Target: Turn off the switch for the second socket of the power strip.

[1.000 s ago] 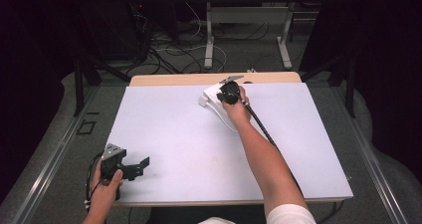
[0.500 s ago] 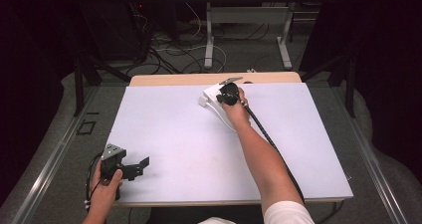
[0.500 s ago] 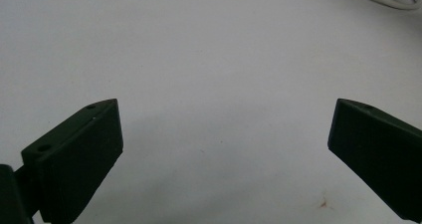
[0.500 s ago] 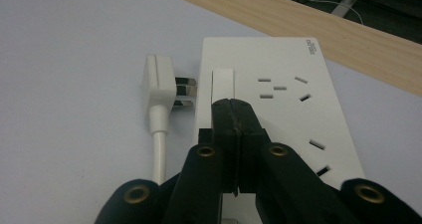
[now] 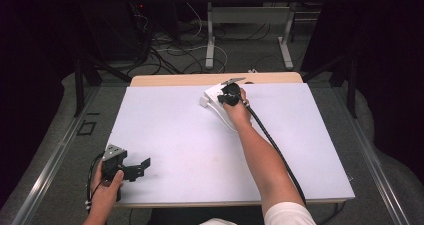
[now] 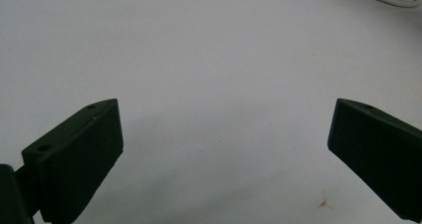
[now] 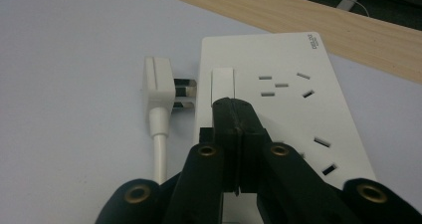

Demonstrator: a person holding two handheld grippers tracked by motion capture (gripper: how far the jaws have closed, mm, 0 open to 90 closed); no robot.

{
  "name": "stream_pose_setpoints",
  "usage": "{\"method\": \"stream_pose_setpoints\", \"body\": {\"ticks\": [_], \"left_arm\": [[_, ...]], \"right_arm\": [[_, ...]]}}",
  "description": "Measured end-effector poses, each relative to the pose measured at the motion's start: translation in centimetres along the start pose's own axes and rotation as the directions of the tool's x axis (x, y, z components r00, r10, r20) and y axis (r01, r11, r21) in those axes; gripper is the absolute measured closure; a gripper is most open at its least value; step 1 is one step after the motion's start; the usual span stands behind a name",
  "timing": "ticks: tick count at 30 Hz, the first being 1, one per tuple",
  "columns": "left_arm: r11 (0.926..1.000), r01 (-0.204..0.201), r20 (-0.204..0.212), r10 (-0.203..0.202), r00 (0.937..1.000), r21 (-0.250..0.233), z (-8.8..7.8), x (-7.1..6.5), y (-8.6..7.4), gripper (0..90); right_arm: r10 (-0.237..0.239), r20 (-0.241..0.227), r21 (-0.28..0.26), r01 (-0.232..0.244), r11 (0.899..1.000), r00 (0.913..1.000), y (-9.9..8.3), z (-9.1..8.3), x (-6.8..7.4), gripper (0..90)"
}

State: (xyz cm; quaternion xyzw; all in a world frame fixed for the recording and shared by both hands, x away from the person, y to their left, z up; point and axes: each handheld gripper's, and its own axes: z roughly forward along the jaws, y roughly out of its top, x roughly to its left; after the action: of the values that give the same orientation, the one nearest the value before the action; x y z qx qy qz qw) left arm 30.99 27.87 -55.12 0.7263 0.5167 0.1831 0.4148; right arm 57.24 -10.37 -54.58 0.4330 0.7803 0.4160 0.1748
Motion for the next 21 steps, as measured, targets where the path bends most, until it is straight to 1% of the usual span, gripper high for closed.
{"method": "stream_pose_setpoints", "body": {"ticks": [4,8,9,11,12,16,17,18,21], "left_arm": [[1.0,-0.003,0.001,0.003,1.0,-0.003,0.08,0.05,0.01,0.8],[1.0,-0.004,0.001,0.004,1.0,0.0,0.07,0.01,0.02,0.8],[1.0,-0.004,0.001,0.004,1.0,0.0,0.07,0.0,0.02,0.8],[1.0,-0.004,0.002,0.004,1.0,-0.001,0.05,0.0,0.04,0.8],[1.0,-0.005,0.002,0.005,1.0,-0.001,0.05,0.01,0.04,0.8],[1.0,-0.004,0.002,0.004,1.0,-0.001,0.06,0.01,0.05,0.8],[1.0,-0.005,0.002,0.005,1.0,-0.001,0.06,0.01,0.04,0.8],[1.0,-0.006,0.003,0.006,1.0,-0.001,0.05,0.0,0.04,0.9],[1.0,-0.004,0.003,0.004,1.0,-0.003,0.03,0.0,0.06,0.8]], "right_arm": [[0.004,-0.01,0.003,-0.004,1.0,0.9999,0.0,0.03,-0.2,90.0],[0.013,-0.005,0.015,-0.013,1.0,0.9999,-0.01,0.07,-0.13,90.0],[0.012,-0.012,0.006,-0.012,1.0,0.9999,-0.01,0.15,-0.21,90.0],[0.016,-0.017,0.008,-0.016,1.0,0.9997,-0.01,0.15,-0.2,90.0],[0.011,-0.006,0.013,-0.011,1.0,0.9999,0.01,0.1,-0.18,90.0],[0.001,-0.008,0.002,-0.001,1.0,1.0,0.0,0.16,-0.11,90.0],[-0.003,-0.003,0.011,0.003,1.0,1.0,0.02,0.1,-0.07,90.0],[-0.016,0.006,0.01,0.016,1.0,0.9999,0.01,0.11,-0.02,90.0],[-0.025,0.004,0.015,0.025,1.0,0.9997,0.04,0.05,0.12,90.0]]}}
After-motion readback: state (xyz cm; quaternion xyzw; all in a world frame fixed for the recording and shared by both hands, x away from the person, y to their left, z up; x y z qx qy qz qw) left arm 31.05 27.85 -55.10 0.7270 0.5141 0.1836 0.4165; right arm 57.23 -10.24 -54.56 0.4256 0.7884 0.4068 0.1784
